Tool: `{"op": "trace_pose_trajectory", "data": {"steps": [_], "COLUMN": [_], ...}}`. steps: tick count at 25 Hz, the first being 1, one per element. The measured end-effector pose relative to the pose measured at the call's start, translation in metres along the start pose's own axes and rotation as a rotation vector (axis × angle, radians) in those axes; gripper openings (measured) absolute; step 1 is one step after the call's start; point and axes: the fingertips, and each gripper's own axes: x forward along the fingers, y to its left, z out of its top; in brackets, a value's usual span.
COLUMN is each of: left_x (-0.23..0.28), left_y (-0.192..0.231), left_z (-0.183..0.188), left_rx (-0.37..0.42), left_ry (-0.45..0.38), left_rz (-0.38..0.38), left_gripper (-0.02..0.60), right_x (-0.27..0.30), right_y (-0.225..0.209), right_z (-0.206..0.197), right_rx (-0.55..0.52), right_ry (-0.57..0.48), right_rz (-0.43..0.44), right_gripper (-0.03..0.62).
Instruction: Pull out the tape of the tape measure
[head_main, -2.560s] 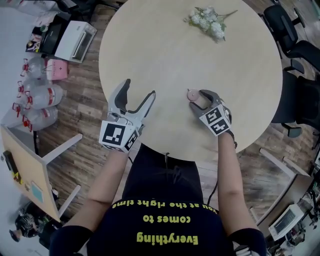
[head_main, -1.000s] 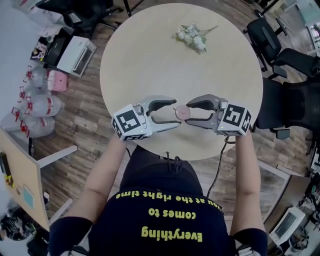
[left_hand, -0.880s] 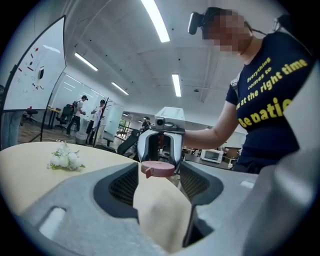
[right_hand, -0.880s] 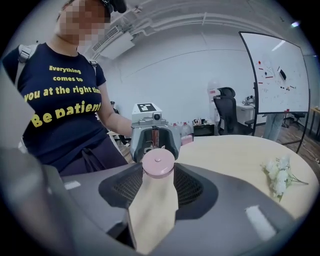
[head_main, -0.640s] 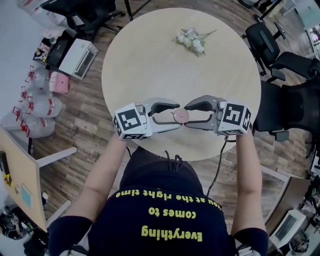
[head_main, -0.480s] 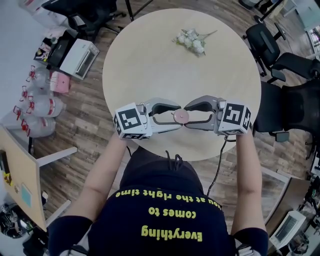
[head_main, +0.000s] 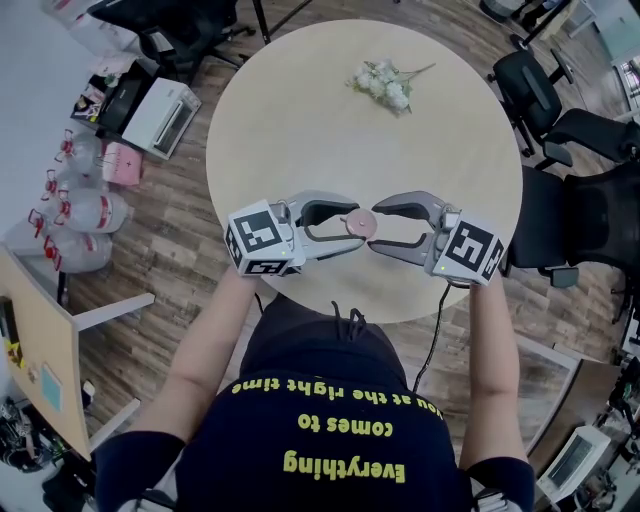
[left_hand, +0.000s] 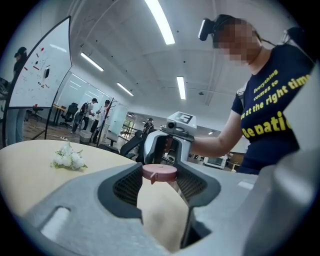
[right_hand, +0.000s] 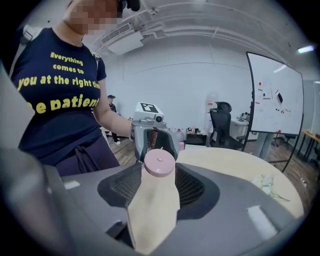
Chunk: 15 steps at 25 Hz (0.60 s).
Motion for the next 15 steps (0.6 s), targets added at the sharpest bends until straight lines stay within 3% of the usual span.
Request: {"op": "trace_pose_trajectory", "data": {"steps": [4, 9, 15], "left_x": [0.000, -0.005, -0.002], "left_y": [0.007, 0.014, 0.014], "left_z": [0.007, 0.020, 0.026], "left_rx": [-0.058, -0.177, -0.263], "left_ry": [-0.005, -0.053, -0.069], "left_rz": [0.035, 0.046, 0.029], "left_gripper": [0.221, 0.221, 0.221], "right_x": [0.002, 0.002, 0.003], "right_y": [-0.007, -0.015, -0.017], "right_z": [0.003, 0.018, 0.025], "right_rx": [-0.103, -0.305, -0.486], "right_ry": [0.023, 0.083, 0.139], "right_rz": [-0.139, -0.330, -0.452], "right_gripper": [0.222, 0.195, 0.165]}}
